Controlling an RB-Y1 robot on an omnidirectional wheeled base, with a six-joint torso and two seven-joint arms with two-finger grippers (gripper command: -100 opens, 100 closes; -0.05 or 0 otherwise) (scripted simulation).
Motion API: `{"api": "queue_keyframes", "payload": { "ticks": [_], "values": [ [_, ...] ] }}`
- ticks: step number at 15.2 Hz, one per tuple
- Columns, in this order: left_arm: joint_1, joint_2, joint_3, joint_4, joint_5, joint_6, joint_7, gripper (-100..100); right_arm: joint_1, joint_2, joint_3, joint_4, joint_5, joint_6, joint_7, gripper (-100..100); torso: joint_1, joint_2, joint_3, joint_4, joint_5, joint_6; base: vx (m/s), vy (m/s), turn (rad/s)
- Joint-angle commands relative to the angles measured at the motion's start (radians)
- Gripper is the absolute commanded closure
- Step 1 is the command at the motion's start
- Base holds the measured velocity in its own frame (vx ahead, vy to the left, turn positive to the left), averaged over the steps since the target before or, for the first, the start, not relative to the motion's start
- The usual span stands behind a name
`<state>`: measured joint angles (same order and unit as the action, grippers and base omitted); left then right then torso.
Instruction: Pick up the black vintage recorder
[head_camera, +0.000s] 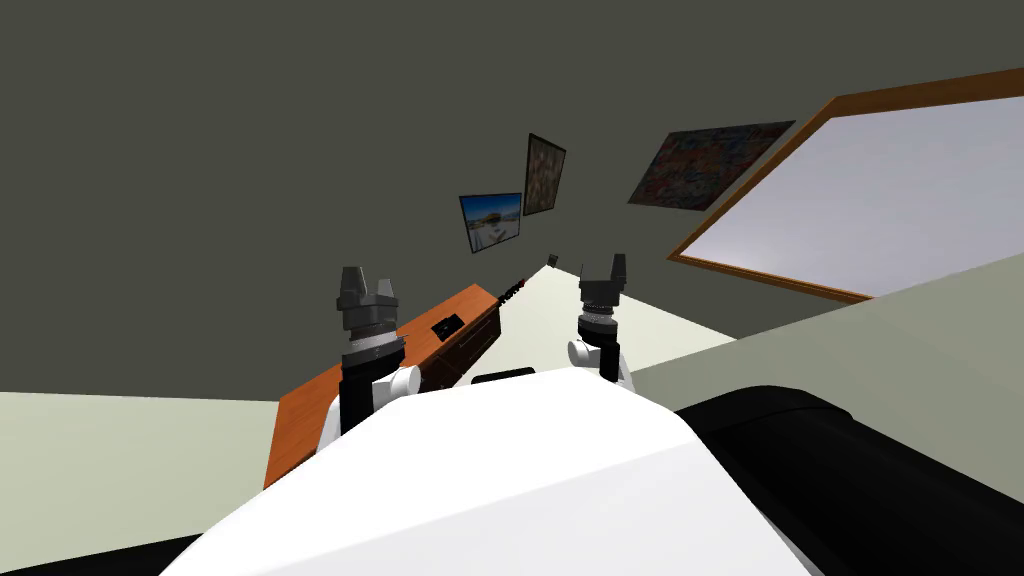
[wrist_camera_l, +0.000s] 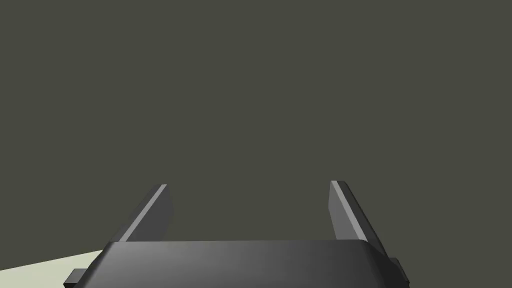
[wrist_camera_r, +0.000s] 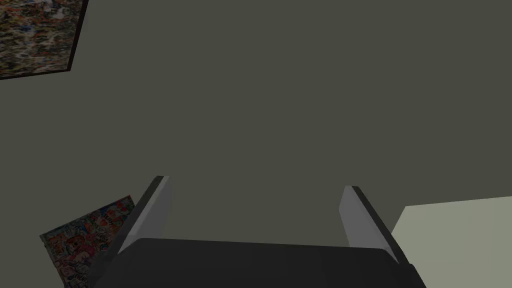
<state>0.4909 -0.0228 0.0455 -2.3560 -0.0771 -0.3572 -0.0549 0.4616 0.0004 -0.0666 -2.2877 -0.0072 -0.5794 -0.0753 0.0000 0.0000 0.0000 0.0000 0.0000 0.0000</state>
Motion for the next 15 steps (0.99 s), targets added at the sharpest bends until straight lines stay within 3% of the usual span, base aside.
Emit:
{"api": "queue_keyframes", "payload": {
  "ticks": [1, 3, 5, 10, 13, 14, 15],
  "values": [
    [-0.004, 0.039, 0.006, 0.012, 0.000, 0.016, -0.001, -100, 0.000, 0.000, 0.000, 0.000, 0.000, 0.000, 0.000, 0, 0.000, 0.000, 0.000, 0.000, 0.000, 0.000, 0.001, -0.003, -0.020],
    [-0.007, 0.068, 0.011, 0.024, 0.000, 0.032, -0.001, -100, 0.000, 0.000, 0.000, 0.000, 0.000, 0.000, 0.000, 0, 0.000, 0.000, 0.000, 0.000, 0.000, 0.000, 0.003, -0.007, -0.038],
    [-0.019, 0.121, 0.028, 0.060, 0.002, 0.079, -0.002, -100, 0.000, 0.000, 0.000, 0.000, 0.000, 0.000, 0.000, 0, 0.000, 0.000, 0.000, 0.000, 0.000, 0.000, 0.007, -0.010, -0.041],
    [-0.034, 0.171, 0.051, 0.110, 0.005, 0.145, -0.003, -100, 0.000, 0.000, 0.000, 0.000, 0.000, 0.000, 0.000, 0, 0.000, -0.001, -0.001, 0.000, 0.000, 0.000, 0.011, -0.013, -0.046],
    [-0.053, 0.211, 0.078, 0.171, 0.010, 0.212, -0.002, -100, 0.000, 0.000, 0.000, 0.000, 0.000, 0.000, 0.000, 0, -0.001, -0.001, -0.001, 0.000, 0.000, 0.000, 0.019, -0.018, -0.051],
    [-0.053, 0.211, 0.078, 0.171, 0.010, 0.224, -0.002, -100, 0.000, 0.000, 0.000, 0.000, 0.000, 0.000, 0.000, 0, -0.001, -0.002, -0.001, 0.000, 0.000, 0.000, 0.024, -0.018, -0.049],
    [-0.064, 0.228, 0.094, 0.206, 0.013, 0.255, -0.001, -100, 0.000, 0.000, 0.000, 0.000, 0.000, 0.000, 0.000, 0, -0.001, -0.002, -0.001, 0.000, 0.000, 0.000, 0.024, -0.021, -0.071]
  ]
}}
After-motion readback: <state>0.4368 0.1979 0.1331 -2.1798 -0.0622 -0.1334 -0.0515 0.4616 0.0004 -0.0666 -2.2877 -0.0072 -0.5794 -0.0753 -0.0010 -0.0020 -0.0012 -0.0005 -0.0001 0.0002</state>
